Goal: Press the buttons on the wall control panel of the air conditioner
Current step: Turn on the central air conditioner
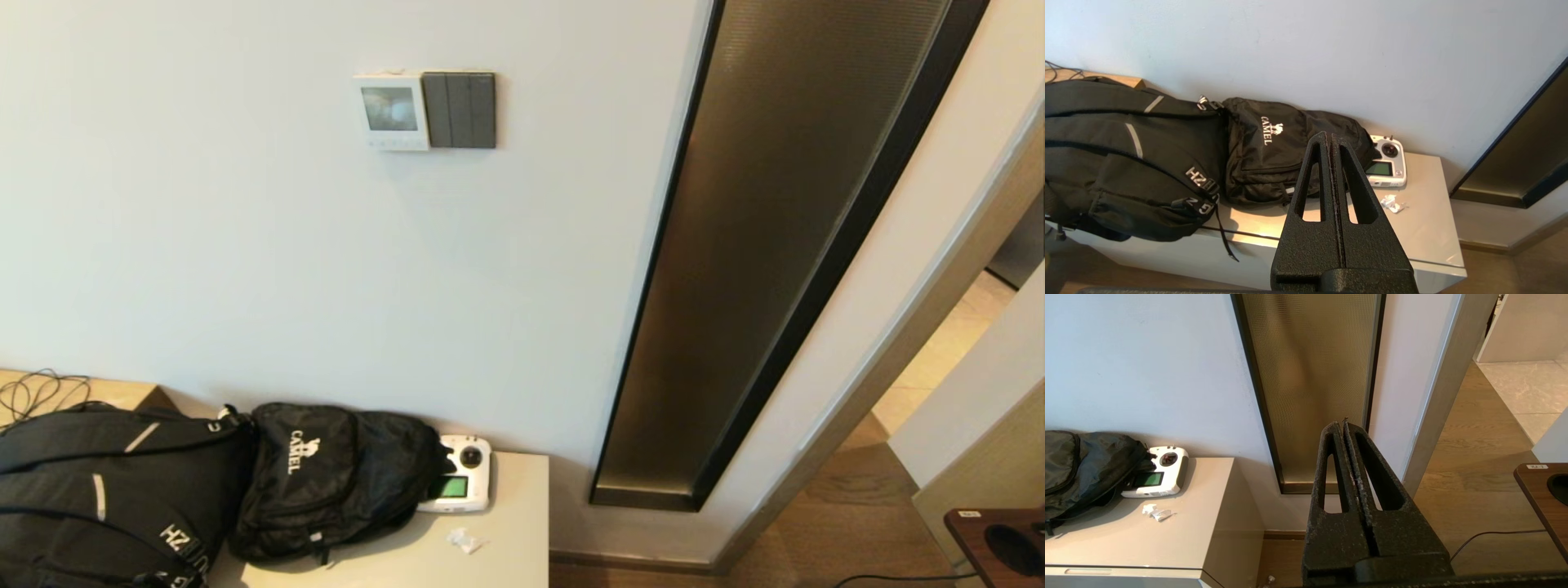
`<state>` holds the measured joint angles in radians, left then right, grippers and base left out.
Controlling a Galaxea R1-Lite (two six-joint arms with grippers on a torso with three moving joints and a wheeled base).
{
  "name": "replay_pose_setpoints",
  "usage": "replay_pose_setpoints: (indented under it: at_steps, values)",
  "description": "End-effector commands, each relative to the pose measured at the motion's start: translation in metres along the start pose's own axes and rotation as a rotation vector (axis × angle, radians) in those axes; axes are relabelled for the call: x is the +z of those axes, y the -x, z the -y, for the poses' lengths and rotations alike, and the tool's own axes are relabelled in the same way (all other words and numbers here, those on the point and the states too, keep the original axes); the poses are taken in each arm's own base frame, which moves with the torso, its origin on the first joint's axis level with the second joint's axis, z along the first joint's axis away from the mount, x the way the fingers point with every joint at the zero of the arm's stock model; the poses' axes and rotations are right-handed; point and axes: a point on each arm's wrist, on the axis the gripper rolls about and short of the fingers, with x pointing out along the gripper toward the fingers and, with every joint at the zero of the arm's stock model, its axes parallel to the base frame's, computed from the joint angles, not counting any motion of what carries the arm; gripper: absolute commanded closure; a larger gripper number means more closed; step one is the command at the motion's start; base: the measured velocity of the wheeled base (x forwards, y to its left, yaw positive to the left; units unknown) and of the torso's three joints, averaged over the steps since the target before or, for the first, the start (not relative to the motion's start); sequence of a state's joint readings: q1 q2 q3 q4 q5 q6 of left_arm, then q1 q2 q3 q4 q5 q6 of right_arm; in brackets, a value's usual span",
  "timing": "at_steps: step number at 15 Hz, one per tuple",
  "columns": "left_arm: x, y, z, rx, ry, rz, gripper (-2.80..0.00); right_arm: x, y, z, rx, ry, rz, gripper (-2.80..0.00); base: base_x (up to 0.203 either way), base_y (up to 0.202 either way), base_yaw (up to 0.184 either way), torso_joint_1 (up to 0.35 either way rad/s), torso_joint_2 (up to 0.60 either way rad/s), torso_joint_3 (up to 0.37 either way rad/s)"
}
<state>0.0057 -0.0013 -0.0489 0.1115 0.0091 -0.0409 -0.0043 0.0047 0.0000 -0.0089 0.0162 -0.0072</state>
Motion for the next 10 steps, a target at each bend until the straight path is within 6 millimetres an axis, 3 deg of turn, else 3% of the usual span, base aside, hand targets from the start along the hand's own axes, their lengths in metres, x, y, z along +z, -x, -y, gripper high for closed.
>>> replay_pose_setpoints:
  at_steps: [1,10]
  values:
    - [0.0000,-0.0001,0.0000,0.002,0.001,-0.002,0.00,0.0001,-0.0001,0.0000,-0.002,0.000,-0.001,0.00,0.000,0.000,0.000,0.000,0.00,0.000]
    - [0.0000,0.0000,0.0000,0.002,0.001,0.000,0.00,0.0001,-0.0001,0.0000,-0.001,0.000,-0.001,0.00,0.000,0.000,0.000,0.000,0.00,0.000]
